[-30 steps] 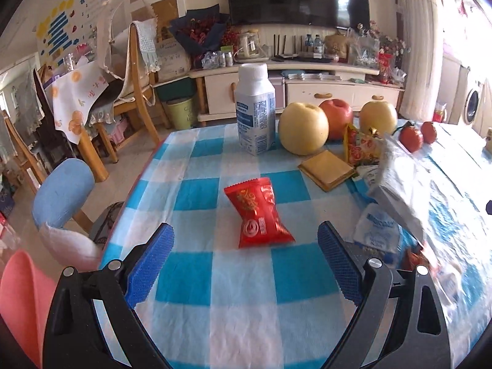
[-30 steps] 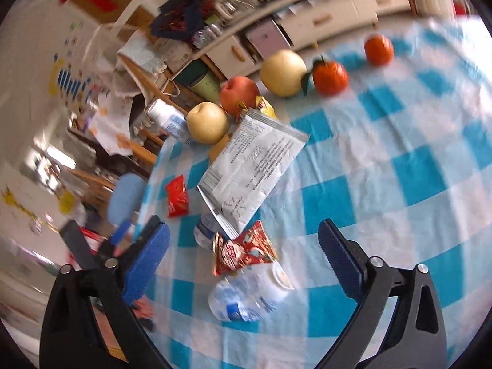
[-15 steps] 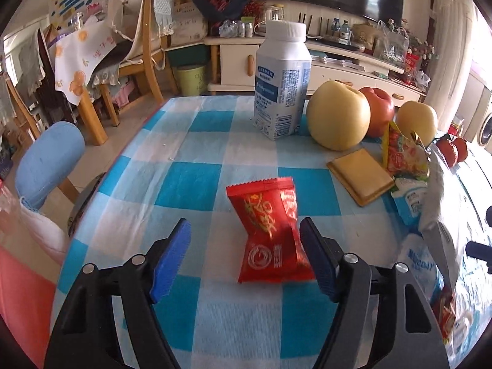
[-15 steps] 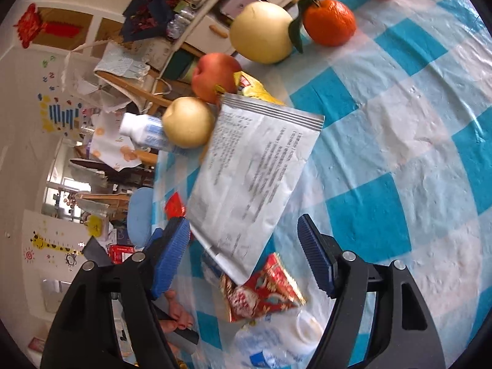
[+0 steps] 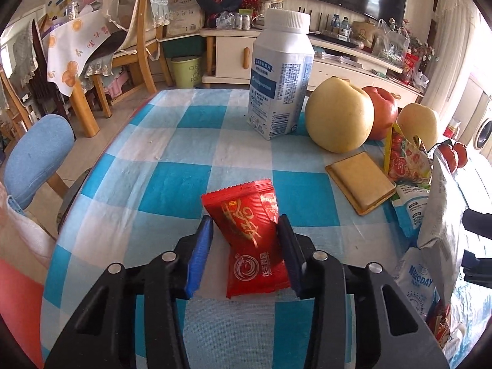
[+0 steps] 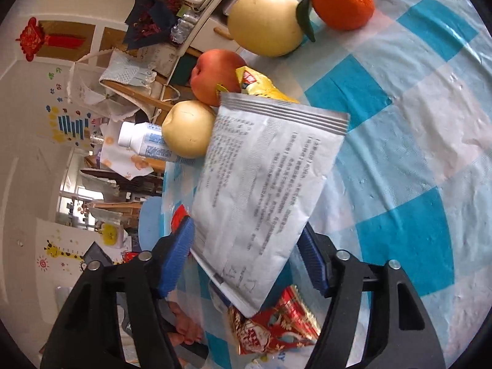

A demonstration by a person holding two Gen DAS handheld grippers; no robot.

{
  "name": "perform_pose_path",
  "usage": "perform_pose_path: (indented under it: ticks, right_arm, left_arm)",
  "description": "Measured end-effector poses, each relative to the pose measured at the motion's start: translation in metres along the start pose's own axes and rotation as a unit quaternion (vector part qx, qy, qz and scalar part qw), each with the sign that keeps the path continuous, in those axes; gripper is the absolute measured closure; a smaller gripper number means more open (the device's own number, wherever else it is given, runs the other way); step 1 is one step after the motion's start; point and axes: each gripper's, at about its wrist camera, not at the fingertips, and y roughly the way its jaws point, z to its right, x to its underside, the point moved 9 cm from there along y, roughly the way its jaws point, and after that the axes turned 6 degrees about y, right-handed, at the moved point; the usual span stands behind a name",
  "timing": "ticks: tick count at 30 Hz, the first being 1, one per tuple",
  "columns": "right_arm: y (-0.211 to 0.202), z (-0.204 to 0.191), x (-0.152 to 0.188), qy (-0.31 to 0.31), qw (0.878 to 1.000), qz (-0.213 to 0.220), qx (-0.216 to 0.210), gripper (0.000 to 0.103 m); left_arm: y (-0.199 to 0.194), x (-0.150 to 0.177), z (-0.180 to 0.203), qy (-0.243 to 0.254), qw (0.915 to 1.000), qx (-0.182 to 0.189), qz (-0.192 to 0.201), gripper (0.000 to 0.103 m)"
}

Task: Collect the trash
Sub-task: 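Grasp the red snack bag with the left tool while the right tool grasps the flat white packet, then carry both items to the orange bucket and open both tools to drop them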

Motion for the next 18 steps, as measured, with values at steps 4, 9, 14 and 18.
perform_pose_path:
  ticks: [4, 9, 14, 18]
  right_arm:
    - [0.002, 0.008, -0.004, 0.025, 1.000, -0.002, -0.005, 0.051]
    - [-0.008, 0.005, -0.006, 0.016, 1.000, 0.004, 0.001, 0.067]
    - [-0.010, -0.006, 0.000, -0.023, 1.000, 0.001, 0.020, 0.077]
    - [-0.012, -0.020, 0.006, -0.065, 0.997, 0.000, 0.031, 0.089]
  left_arm:
    - [-0.001, 0.000, -0.002, -0.010, 0.9999, 0.007, 0.002, 0.070]
    - [-0.003, 0.001, -0.004, -0.020, 0.9996, 0.015, 0.008, 0.073]
    - [-0.007, 0.003, -0.005, -0.027, 0.9993, 0.024, 0.010, 0.074]
    - [-0.011, 0.006, -0.006, -0.038, 0.9986, 0.035, 0.013, 0.074]
